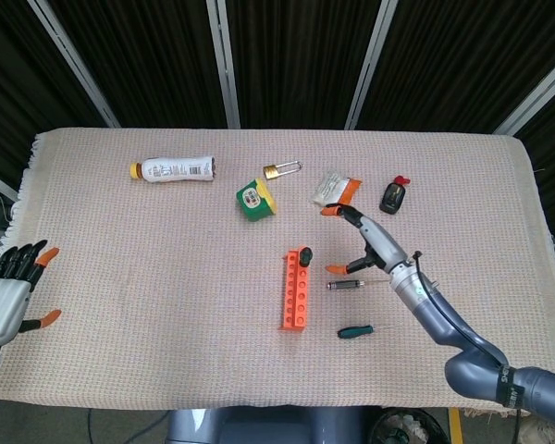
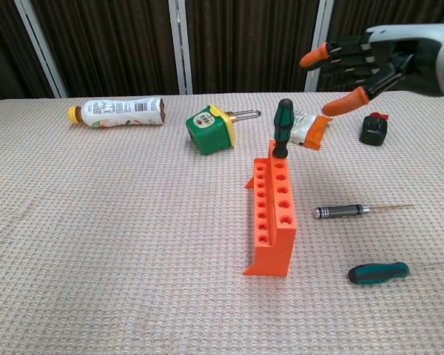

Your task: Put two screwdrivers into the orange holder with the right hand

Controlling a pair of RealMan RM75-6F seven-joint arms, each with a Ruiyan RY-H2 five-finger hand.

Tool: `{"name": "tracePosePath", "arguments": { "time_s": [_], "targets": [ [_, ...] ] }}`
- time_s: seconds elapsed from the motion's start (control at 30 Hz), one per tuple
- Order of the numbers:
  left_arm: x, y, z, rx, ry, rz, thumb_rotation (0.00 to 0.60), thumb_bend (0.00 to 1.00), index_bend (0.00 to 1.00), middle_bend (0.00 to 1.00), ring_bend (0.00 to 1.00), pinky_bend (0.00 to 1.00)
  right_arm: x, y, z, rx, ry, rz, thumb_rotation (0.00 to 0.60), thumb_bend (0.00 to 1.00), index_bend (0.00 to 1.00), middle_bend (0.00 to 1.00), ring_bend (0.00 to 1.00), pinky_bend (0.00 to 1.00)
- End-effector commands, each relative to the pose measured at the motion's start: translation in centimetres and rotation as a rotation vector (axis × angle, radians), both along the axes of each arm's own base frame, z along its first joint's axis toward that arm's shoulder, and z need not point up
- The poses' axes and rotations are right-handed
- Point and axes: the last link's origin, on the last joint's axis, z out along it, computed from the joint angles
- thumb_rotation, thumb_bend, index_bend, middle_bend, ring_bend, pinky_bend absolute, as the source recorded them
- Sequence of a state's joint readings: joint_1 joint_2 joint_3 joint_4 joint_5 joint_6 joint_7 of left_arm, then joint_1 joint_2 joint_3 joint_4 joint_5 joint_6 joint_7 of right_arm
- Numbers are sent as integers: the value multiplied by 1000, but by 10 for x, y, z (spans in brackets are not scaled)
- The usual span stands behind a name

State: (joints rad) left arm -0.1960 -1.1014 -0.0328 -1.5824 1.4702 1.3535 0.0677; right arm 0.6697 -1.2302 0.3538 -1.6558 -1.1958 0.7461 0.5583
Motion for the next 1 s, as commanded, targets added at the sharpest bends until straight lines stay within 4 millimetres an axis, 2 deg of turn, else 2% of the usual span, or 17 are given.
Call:
{"name": "tracePosePath", "arguments": {
  "time_s": [0.03,0.2,0.37,0.5,0.63,0.9,1.0],
  "targets": [
    [0,1,-1,2,2,-2,600,142,96,0,0,0,-16,1,30,-96,97,14,600,117,299,129,0,0],
    [-1,3,0,16,16,-6,600,143,98,0,0,0,-39,6,54,-155,284,30,600,185,382,149,0,0],
    [-1,5,1,26,25,-3,600,142,98,0,0,0,-59,15,61,-173,469,55,600,193,400,151,0,0],
    [1,5,1,25,27,-11,600,142,99,0,0,0,-74,26,50,-173,678,129,600,194,402,151,0,0],
    [1,7,0,24,31,-13,600,142,99,0,0,0,-80,36,32,-175,847,213,600,193,402,151,0,0],
    [1,7,0,15,34,-10,600,142,113,0,0,0,-81,39,-4,-158,996,295,600,196,403,142,0,0],
    [0,6,1,15,37,-5,600,142,114,0,0,0,-80,40,-12,-157,1024,320,600,198,402,131,0,0]
  ]
}}
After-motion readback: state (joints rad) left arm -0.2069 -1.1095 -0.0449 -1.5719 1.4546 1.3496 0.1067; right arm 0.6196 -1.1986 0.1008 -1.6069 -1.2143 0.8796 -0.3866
